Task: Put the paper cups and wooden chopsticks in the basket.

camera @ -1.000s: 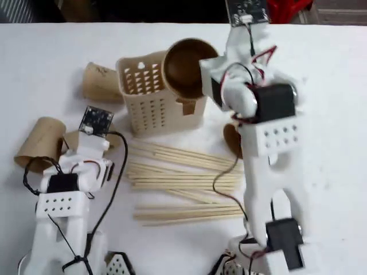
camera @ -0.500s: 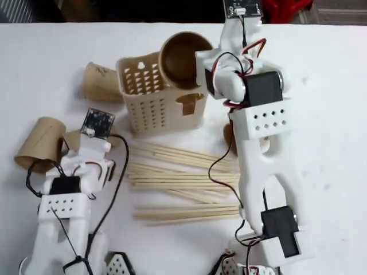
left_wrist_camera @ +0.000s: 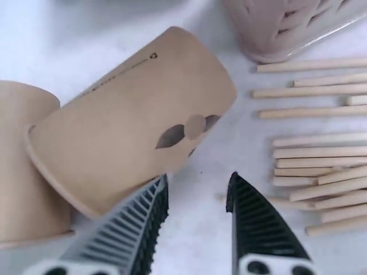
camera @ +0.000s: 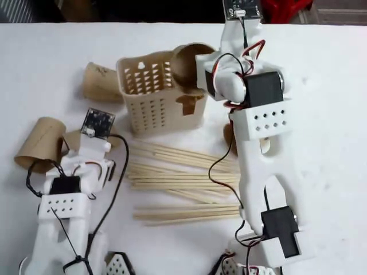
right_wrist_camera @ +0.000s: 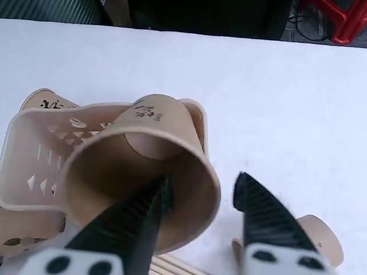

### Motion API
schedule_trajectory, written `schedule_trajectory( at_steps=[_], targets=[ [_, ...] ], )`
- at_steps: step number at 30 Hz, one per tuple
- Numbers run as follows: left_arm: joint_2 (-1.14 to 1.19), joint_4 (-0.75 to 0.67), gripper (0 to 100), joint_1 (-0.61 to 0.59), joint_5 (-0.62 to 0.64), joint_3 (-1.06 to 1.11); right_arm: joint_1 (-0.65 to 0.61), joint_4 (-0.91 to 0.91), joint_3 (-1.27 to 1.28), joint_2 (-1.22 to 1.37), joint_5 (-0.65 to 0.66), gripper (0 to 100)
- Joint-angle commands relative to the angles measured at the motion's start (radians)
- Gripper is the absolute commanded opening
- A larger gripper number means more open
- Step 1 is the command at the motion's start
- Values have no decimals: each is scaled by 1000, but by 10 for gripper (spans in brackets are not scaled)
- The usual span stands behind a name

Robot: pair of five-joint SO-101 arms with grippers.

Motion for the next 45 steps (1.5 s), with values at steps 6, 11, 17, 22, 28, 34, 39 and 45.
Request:
schedule_trajectory(
  at_steps=[6, 11, 17, 22, 28, 34, 39, 45],
  targets=[
    [-18, -18, 177, 13, 14, 0, -16, -93, -44, -10, -6, 234],
    [-18, -18, 177, 13, 14, 0, -28, -246, -40, -4, -6, 234],
    [-18, -18, 177, 13, 14, 2, -30, -360, -35, 10, -6, 236],
    [-18, -18, 177, 13, 14, 2, -25, -354, -37, 45, -6, 236],
    [-18, -18, 177, 13, 14, 2, 4, -346, -46, 39, -6, 235],
    [-18, -18, 177, 13, 11, 2, 15, -245, -40, -136, -3, 234],
    [-18, -18, 177, 15, 12, 2, -53, -54, -37, -217, 224, 234],
    [-18, -18, 177, 15, 12, 2, -82, -68, 35, -113, 287, 233]
  ],
)
